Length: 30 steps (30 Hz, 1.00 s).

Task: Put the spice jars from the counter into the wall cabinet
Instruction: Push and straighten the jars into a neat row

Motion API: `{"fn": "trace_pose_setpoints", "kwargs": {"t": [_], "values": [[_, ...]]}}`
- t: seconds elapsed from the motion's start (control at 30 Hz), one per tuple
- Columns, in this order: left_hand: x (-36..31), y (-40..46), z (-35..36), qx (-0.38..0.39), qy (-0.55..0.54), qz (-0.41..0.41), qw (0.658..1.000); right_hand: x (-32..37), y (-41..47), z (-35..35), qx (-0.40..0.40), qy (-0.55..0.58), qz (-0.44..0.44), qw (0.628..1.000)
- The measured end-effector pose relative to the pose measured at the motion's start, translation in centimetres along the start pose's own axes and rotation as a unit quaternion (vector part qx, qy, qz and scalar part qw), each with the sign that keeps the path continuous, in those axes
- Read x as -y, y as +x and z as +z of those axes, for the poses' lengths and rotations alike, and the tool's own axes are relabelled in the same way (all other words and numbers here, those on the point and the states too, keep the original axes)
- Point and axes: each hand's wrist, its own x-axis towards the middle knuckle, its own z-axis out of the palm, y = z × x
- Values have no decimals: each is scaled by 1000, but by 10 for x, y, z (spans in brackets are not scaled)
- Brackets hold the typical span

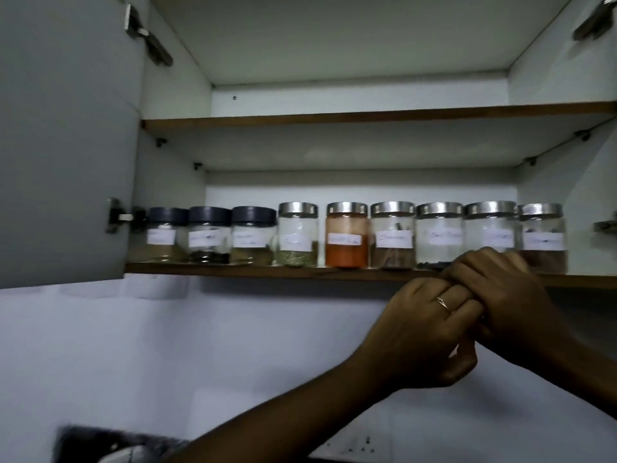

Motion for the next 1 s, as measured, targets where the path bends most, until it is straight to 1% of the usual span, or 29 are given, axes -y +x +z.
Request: {"fn": "trace_pose_setpoints", "kwargs": {"t": [0.07,0.17,0.27,0.37,0.57,0.73,0.9,1.0], "values": [[12,-19,-29,-2,41,31,999,25,14,4,-28,-1,-62,998],[30,-53,-78,27,102,56,993,68,36,17,-51,29,-129,990],[49,-84,-126,42,143,77,986,115,57,33,-69,64,-169,981],[67,-108,-164,43,170,91,980,154,77,44,-77,93,-187,975],[107,-150,-223,22,197,91,976,224,119,60,-94,102,-192,971],[147,-183,-264,-18,190,88,978,278,158,74,-84,82,-171,978],[173,-204,-278,-71,186,23,980,309,180,86,-52,68,-130,988],[186,-206,-275,-87,189,-57,977,310,192,95,-35,30,-117,992]]}}
